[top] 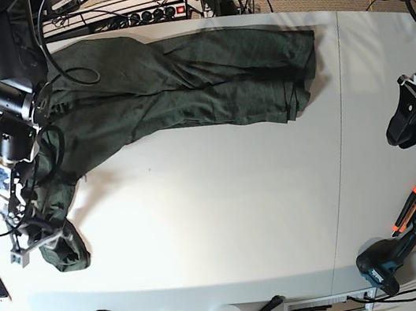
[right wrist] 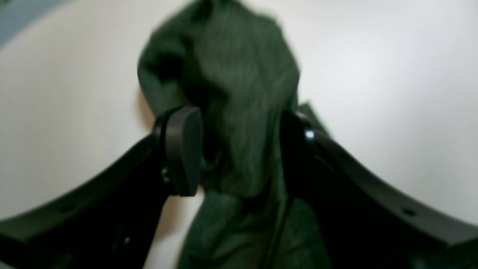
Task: Layout the t-shirt on the table in an organized manner, then fold the t-shirt properly
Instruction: 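Grasp the hanging sleeve end with the right gripper, then lift the sleeve end with the right gripper and fold it over the shirt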
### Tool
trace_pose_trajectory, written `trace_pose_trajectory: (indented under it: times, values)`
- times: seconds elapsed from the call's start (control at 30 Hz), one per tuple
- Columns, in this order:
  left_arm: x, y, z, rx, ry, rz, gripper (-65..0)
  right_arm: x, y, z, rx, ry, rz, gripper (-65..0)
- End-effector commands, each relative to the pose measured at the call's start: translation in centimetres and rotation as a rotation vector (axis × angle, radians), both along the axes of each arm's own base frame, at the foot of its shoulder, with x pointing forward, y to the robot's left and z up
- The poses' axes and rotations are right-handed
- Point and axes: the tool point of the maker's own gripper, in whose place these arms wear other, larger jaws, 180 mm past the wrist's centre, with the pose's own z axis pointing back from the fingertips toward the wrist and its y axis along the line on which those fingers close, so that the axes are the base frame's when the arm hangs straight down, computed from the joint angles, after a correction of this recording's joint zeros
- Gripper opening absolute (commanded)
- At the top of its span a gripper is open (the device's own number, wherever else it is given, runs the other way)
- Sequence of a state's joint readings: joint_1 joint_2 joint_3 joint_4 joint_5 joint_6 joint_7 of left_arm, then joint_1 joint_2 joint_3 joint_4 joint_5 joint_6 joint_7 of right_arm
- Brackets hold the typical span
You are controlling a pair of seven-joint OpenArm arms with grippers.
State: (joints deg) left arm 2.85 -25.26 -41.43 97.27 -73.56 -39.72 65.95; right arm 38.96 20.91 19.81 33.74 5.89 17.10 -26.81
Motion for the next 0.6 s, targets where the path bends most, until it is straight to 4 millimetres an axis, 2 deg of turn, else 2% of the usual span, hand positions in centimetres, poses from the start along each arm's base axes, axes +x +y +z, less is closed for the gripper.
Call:
trace_pose_trajectory:
  times: [0.0, 0.17, 0.33, 0.47, 0.57]
  values:
    - [0.4, 0.3, 1.8, 0.006, -0.059, -0.002, -44.1, 1.5, -1.0, 3.2, -0.023, -0.087, -0.012, -32.7]
    - [0.4, 0.3, 1.8, 0.008, -0.057, -0.001, -44.1, 1.7, -1.3, 3.7, -0.034, -0.119, -0.021, -33.6]
    - [0.4, 0.3, 1.8, 0.008, -0.058, -0.001, -44.1, 1.2, -3.0, 3.7, -0.061, -0.107, -0.118, -33.7]
    - [0.4, 0.3, 1.8, 0.008, -0.058, -0.001, -44.1, 1.0, -3.3, 3.6, -0.087, -0.092, -0.124, -39.4]
    - [0.4, 0.3, 1.8, 0.008, -0.058, -0.001, -44.1, 1.1, -3.2, 3.6, -0.088, -0.095, -0.123, -40.5]
